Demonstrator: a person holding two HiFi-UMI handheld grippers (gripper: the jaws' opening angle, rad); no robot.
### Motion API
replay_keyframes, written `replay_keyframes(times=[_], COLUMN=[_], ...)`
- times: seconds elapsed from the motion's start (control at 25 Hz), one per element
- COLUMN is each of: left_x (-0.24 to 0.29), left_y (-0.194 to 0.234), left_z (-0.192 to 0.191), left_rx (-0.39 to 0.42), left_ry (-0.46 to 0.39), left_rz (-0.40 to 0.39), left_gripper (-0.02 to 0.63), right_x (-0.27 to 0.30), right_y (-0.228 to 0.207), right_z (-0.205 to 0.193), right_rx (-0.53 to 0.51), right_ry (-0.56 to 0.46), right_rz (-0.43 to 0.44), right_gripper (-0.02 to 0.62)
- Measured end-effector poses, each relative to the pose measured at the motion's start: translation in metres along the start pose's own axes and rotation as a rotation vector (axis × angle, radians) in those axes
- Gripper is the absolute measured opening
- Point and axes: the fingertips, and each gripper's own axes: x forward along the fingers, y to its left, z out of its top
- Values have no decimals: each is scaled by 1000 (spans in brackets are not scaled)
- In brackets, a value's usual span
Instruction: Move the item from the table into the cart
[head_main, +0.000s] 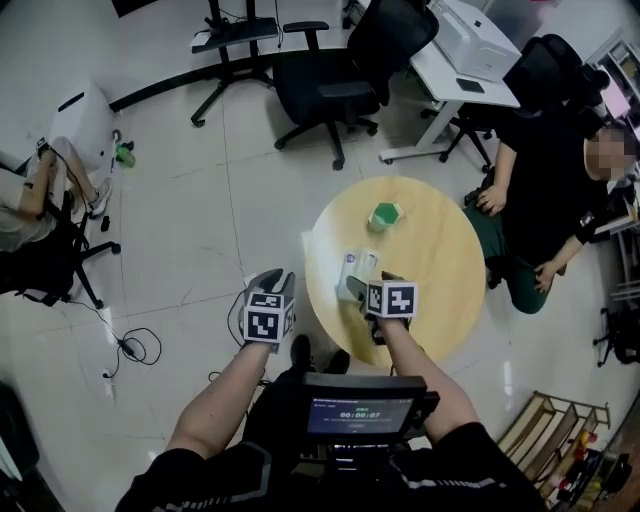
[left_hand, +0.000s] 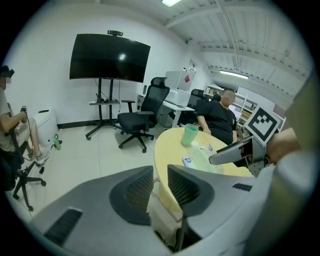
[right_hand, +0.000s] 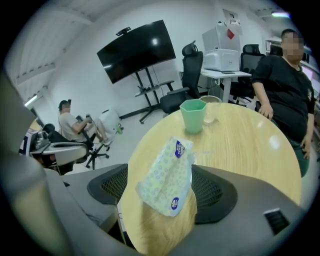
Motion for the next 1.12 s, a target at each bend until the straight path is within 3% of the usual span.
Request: replay_keyframes(times=[0.28,0.52,0.6,0.68,0.76,0.88,1.04,1.12], left_x=[52,70,76,82,82,80,76,71], left_y=[19,31,28,24,17,5,-9,-19], left_z=[-5,-6,-10,-13,-15,-9,6,12], left_rx=[-16,-23,-26,-27,-32,-19,102,122], left_ry=[43,70,81,84,85,80,59,49], left_rz=[-2,-3,-10,-19,-28,-48,-51,-72], left_gripper=[103,103,103,103,103,103,103,103], right_x=[70,92,95,103,101,87,66,48], right_y=[-28,-25,-33,-24,-27,-43,-46,-46], right_z=[-3,9,7,5,0,-2,5,9], right_rx=[12,3,-34,-48,-65,-48,6,24], right_ry=[143,164,188,184,192,193,124,70], right_rz=[-114,-131,-169,-107,-102,-147,-129,-113], right_gripper=[397,214,202,143,69,33,17,16])
